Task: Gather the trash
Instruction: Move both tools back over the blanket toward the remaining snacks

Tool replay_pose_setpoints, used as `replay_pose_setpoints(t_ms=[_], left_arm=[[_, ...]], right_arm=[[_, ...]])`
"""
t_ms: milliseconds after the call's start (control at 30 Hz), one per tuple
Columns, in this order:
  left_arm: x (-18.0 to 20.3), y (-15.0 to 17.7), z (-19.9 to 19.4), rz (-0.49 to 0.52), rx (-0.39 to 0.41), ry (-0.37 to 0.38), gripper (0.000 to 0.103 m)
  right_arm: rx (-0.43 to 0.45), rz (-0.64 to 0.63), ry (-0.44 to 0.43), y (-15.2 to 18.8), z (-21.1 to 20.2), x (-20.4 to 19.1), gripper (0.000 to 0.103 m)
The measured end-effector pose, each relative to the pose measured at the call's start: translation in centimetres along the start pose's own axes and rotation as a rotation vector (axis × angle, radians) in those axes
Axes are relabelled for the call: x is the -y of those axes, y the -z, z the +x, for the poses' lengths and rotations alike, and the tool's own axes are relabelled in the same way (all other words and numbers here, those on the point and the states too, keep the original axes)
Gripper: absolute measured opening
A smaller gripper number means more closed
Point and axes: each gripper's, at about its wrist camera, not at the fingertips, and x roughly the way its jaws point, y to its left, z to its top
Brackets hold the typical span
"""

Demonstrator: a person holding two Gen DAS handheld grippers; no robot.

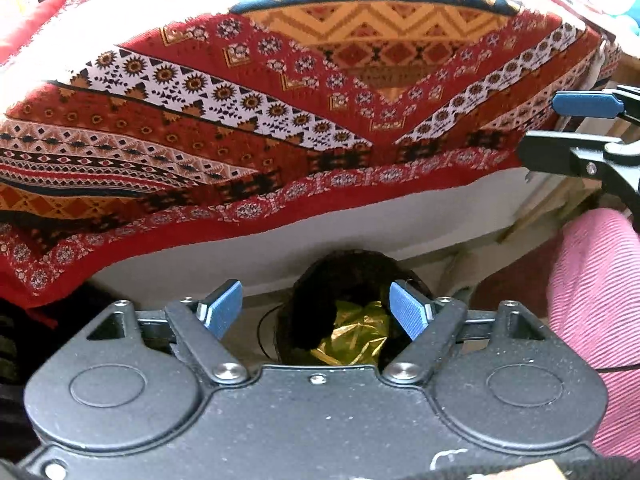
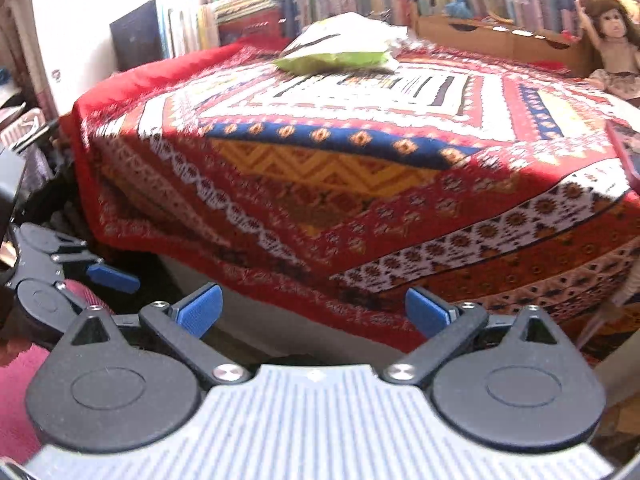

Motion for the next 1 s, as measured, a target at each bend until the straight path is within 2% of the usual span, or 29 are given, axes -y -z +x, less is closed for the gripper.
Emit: replay_pose_setpoints(t_ms=[233,433,600,800,1000], left_arm=[[0.0,-1.1,-2.2,0.005,0.070,0.002,0.080],[-0.5,-4.0,-5.0,-0.023,0.183,-0.009,0.082],[-0.3,-6.6,-7.0,0.010,0.281,-0.046,0.084],[-1.6,-10.9,-9.4,0.017,0.382,-0.008,0.085],[-4.8,-17.6,-9.3,-0.039,0.485,-0.058,0.088]], right_arm=[[0.070,-0.018,0.034,-1.5,-2.1,-0.7,0.102],[0.120,-0.044,0.066,-3.9,-2.9,-0.7,0.102],[0.157,-0.040,0.078,-5.7,-3.3,-0.3,0.102],[0.190,-0.066,0.111,-8.7,-3.3,-0.1,0.102],[0.208,-0.067,0.149,-13.8,-1.0,2.1,0.102]])
